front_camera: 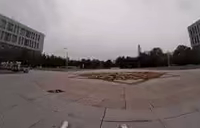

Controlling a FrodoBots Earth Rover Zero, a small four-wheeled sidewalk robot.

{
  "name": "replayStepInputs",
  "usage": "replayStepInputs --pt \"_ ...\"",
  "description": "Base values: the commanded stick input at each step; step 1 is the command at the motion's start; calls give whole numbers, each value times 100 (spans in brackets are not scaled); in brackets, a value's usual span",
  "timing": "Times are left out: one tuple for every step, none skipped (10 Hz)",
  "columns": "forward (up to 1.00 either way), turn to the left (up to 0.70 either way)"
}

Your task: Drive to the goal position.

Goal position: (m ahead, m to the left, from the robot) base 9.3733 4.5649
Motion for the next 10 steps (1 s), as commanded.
replayStepInputs --pt "70 0" --pt "70 0" --pt "70 0" --pt "70 0" --pt "70 0" --pt "70 0" --pt "70 0" --pt "70 0" --pt "70 0" --pt "70 0"
